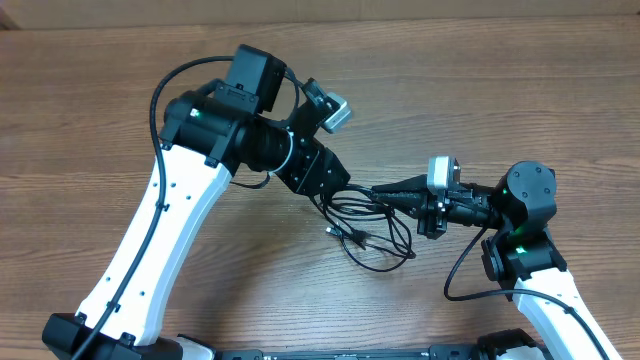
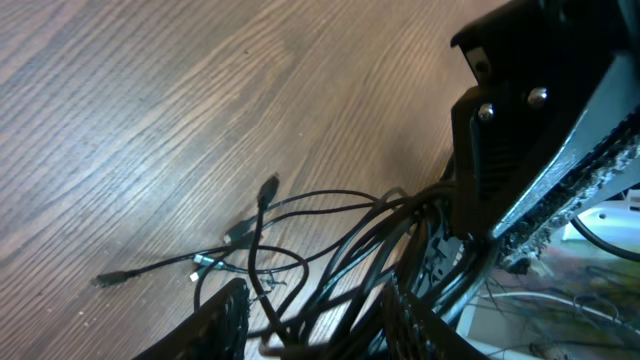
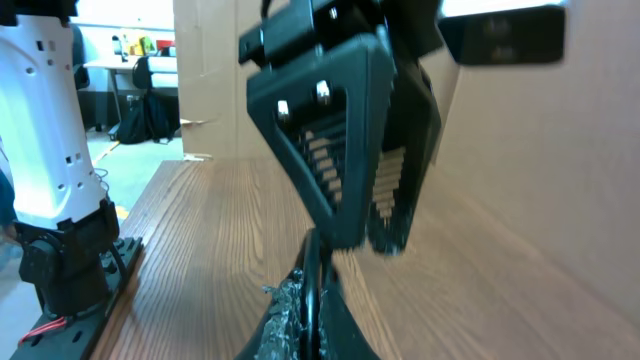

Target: Untangle cables

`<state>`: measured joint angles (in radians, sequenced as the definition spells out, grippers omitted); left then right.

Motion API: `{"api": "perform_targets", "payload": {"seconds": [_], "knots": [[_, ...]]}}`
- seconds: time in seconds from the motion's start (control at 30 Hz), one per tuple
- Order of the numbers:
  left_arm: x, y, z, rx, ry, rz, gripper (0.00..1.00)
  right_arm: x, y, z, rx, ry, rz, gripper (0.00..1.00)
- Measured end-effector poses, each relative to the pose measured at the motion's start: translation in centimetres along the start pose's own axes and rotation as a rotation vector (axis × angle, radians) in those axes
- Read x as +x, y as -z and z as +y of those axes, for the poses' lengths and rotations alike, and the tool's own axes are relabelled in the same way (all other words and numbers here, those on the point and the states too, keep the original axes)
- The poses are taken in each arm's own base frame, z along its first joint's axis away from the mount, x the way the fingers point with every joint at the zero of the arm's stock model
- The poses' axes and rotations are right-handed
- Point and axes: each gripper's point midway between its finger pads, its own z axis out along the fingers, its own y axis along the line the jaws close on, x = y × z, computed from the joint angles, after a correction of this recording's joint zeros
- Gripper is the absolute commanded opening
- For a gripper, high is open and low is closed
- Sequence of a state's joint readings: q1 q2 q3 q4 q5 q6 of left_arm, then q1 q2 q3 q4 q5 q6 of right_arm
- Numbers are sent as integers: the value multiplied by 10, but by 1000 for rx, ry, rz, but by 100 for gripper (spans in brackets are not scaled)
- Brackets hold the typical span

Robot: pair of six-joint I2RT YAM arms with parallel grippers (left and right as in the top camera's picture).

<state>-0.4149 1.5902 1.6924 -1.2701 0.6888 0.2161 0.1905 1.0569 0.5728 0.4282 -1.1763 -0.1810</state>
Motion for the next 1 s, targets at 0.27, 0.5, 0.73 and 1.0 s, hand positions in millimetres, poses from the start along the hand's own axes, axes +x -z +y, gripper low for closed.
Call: {"api": "perform_targets", "payload": {"seconds": [0.27, 0.5, 0.73, 1.0], "knots": [[1, -8, -13, 21, -32, 18, 45, -24, 1, 3, -17, 70, -63, 4], [1, -8, -13, 22, -33, 19, 45, -31, 1, 4, -21, 62, -84, 4], [-2, -7, -30, 122, -32, 0, 73, -27, 1, 5, -27, 17, -71, 4], [-6, 2, -39, 271, 39, -29, 84, -32, 2, 10, -41, 37, -79, 4]]}}
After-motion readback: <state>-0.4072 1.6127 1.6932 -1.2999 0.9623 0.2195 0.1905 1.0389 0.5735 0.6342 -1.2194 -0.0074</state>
